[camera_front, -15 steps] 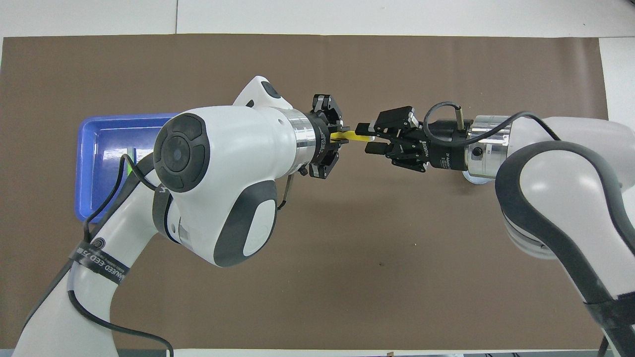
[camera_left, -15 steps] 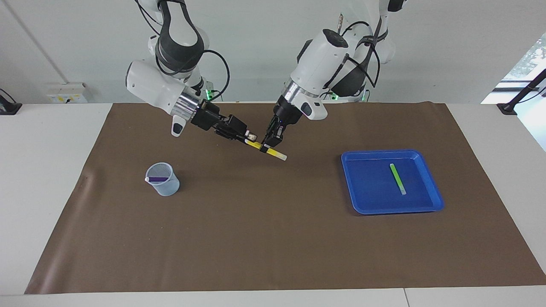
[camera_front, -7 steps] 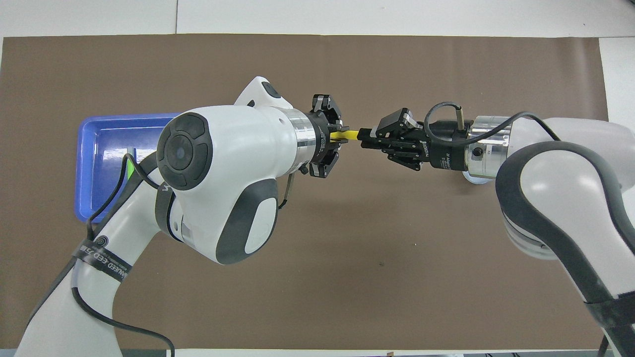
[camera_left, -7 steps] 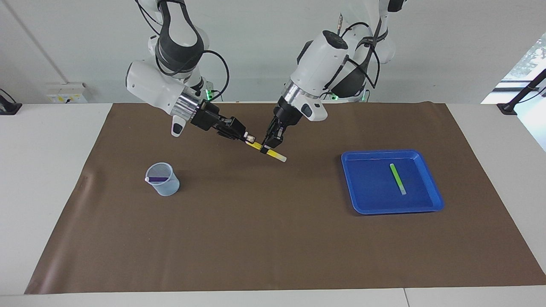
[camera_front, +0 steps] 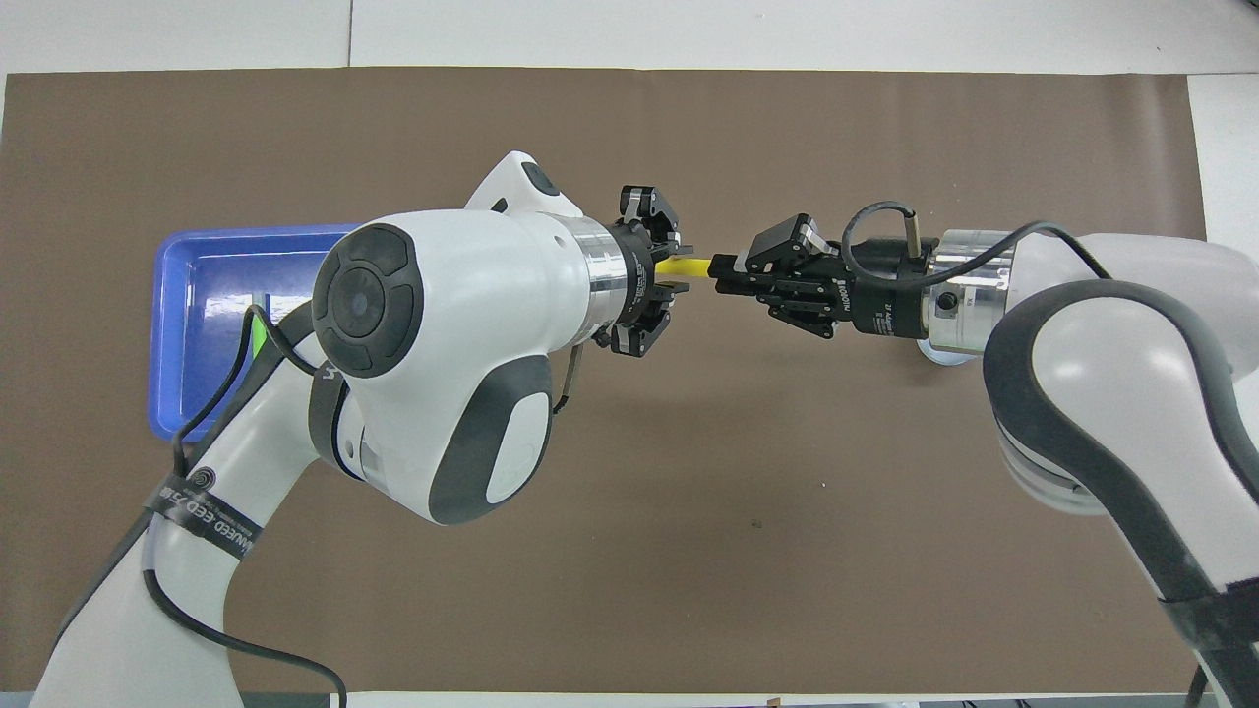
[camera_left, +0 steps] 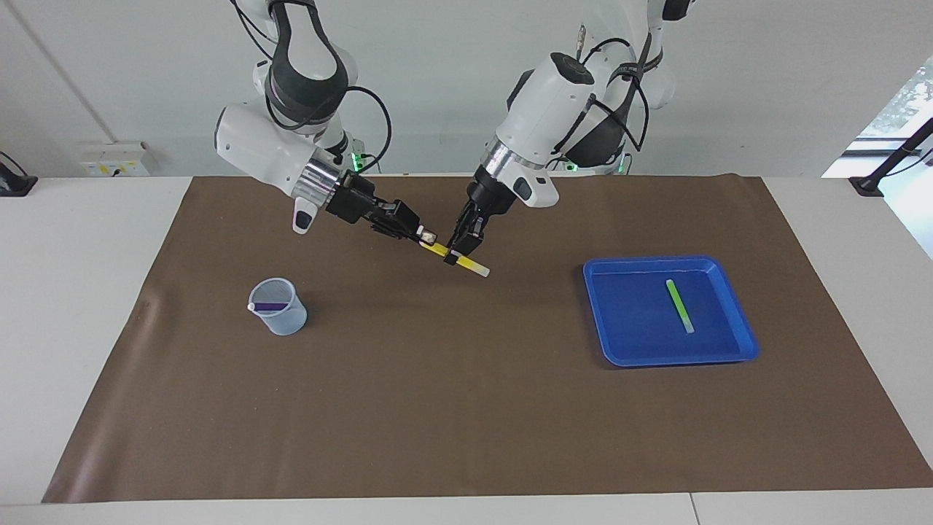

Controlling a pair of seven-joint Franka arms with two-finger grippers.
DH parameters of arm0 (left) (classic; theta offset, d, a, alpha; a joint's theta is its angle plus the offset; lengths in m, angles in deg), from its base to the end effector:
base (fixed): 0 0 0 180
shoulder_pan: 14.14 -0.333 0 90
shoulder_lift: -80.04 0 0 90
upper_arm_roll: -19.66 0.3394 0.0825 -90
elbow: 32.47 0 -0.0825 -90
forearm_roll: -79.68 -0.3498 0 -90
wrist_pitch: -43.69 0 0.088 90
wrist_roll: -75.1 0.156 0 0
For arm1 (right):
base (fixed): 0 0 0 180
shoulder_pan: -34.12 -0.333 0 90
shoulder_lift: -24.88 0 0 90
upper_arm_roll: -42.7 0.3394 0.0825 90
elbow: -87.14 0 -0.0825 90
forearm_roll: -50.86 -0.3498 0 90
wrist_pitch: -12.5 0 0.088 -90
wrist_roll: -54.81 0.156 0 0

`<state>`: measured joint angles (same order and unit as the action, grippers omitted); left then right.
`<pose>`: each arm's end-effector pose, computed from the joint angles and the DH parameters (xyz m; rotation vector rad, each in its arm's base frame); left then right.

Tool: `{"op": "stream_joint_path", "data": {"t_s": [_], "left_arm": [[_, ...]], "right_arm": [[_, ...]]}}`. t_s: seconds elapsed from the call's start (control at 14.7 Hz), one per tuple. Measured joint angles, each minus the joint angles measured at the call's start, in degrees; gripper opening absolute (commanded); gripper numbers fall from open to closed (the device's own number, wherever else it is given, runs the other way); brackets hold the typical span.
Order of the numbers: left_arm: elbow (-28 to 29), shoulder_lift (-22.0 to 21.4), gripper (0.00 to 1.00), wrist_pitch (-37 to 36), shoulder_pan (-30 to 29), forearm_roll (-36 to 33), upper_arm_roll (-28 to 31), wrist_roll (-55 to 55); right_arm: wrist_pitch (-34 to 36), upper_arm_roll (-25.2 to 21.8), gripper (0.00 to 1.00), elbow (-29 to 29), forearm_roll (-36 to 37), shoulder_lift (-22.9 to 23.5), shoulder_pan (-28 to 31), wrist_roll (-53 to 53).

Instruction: Transfer and insert pens with both arms

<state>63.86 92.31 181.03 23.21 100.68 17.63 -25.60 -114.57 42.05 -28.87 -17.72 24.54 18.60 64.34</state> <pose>0.5049 -0.4309 0.5220 2.0554 1.5312 -0.1708 0.5321 0.2101 0.5011 -2.0301 0.6192 0.0522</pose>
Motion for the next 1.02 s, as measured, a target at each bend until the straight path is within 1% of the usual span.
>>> {"op": "stream_joint_path", "data": {"t_s": [0.14,0.2,0.34,0.55,0.68,0.82,0.89,1.02], "left_arm": [[-0.01,-0.01,1.00,-1.24,-0.40,-0.03,0.62,5.46],[-0.03,-0.03,1.00,-2.83,-1.19,-0.05,0.98,9.30],[-0.09,-0.40,1.00,-7.91,-4.17,-0.05,1.34,19.89],[0.45,-1.63,1.00,-14.16,-8.96,-0.06,1.65,34.50],[3.17,-2.71,1.00,-14.96,-12.01,-1.12,1.78,44.06],[6.91,-3.97,1.00,-14.92,-14.91,-4.91,1.86,54.09],[8.69,-4.65,1.00,-14.87,-16.49,-5.90,1.89,59.43],[11.85,-5.68,1.00,-14.76,-19.87,-6.54,1.94,70.45]], "right_arm": [[0.17,-0.07,0.00,0.47,0.66,0.01,0.19,-0.34],[1.21,-0.22,0.00,1.13,2.77,0.05,0.59,-0.61],[6.91,-0.39,0.00,4.35,11.45,0.50,3.31,-0.76],[17.72,-0.68,0.00,12.19,25.32,2.09,8.09,-2.21],[26.13,-0.82,0.00,17.81,34.70,3.25,11.30,-8.07],[31.39,-0.95,0.00,20.90,43.36,3.94,14.61,-17.94],[32.74,-1.02,0.00,21.77,48.39,4.26,15.74,-23.55],[32.76,-1.00,0.00,22.44,60.73,5.02,15.96,-33.09]]}}
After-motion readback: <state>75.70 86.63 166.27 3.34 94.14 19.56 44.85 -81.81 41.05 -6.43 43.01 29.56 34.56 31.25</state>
